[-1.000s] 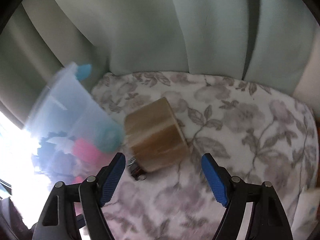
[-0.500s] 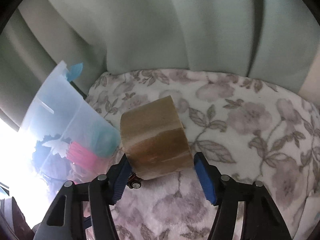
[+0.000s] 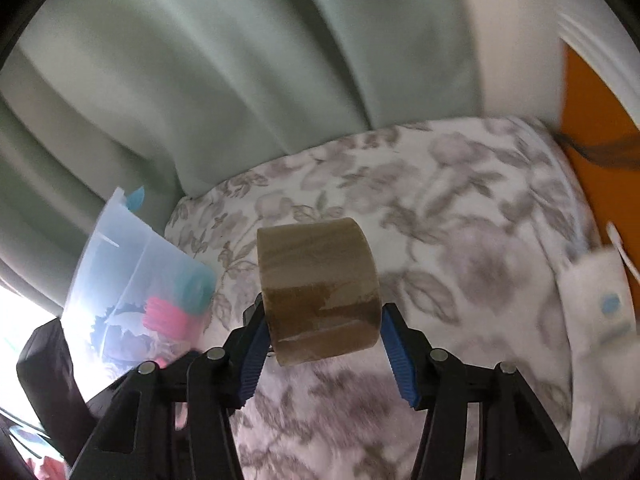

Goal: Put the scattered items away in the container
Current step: 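Grasp black toy car with left tool while right tool grasps brown tape roll, then lift toy car and tape roll and carry both over the clear box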

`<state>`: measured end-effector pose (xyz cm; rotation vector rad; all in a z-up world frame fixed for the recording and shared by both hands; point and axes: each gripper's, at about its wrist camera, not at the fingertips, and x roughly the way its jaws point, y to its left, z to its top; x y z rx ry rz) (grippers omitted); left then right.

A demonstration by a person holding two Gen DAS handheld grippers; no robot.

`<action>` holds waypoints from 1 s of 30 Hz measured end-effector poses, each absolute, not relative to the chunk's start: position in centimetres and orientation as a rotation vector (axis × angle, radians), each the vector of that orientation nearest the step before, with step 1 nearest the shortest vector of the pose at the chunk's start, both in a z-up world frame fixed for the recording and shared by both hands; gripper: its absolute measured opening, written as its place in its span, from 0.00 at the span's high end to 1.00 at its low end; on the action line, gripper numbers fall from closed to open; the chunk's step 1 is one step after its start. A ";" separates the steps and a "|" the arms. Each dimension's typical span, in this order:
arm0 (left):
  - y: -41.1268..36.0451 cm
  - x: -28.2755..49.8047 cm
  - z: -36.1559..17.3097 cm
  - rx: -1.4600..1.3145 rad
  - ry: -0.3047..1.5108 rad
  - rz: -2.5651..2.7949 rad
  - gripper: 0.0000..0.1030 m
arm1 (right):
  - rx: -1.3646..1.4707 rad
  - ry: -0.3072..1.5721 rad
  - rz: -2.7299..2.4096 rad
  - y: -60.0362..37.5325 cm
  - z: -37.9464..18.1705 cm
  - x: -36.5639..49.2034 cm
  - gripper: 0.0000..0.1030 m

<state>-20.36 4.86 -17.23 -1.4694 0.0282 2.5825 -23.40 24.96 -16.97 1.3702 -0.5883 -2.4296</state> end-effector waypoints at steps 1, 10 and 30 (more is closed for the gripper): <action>5.2 -20.5 -17.4 -1.472 0.027 2.558 0.38 | 1.374 -0.608 -2.428 25.4 -17.0 -23.1 0.44; 9.2 -21.8 -19.4 -1.435 0.231 2.406 0.38 | 1.383 -0.745 -2.425 28.3 -17.5 -20.7 0.44; 9.3 -20.3 -19.0 -1.436 0.218 2.348 0.64 | 1.407 -0.786 -2.440 28.9 -16.9 -18.8 0.44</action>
